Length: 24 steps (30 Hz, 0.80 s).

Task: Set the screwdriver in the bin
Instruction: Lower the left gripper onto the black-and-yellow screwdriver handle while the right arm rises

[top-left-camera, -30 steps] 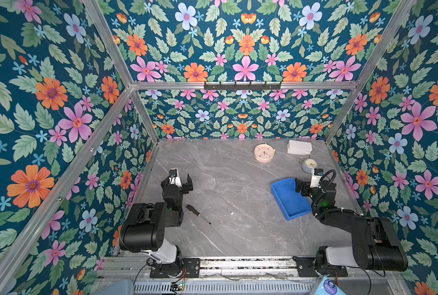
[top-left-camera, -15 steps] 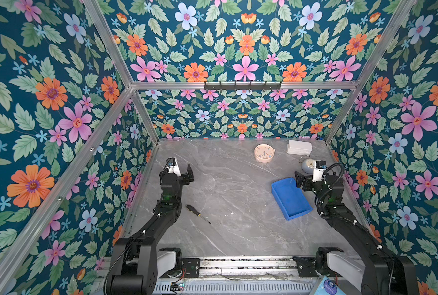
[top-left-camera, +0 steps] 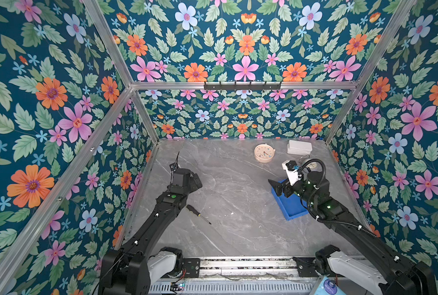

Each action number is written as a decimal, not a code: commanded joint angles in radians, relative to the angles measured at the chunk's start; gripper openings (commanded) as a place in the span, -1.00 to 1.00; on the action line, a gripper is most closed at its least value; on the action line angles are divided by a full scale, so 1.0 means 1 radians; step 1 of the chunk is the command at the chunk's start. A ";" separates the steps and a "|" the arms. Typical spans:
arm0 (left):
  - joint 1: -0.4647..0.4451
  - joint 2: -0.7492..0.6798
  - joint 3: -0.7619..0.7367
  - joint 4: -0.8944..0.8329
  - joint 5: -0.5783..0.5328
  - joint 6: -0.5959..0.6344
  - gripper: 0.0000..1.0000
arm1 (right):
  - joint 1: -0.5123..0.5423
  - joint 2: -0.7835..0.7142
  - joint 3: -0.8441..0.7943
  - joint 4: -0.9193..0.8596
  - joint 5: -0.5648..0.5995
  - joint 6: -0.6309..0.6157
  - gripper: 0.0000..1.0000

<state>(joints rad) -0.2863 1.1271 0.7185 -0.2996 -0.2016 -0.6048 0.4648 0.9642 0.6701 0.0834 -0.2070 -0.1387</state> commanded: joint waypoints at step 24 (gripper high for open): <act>-0.080 0.293 0.100 -0.366 0.023 -0.527 0.53 | 0.314 0.116 0.096 -0.131 -0.100 -0.063 0.99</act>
<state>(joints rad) -0.3679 1.4063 0.8108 -0.6510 -0.1734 -1.1080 0.7784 1.0843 0.7639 -0.0315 -0.2955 -0.1833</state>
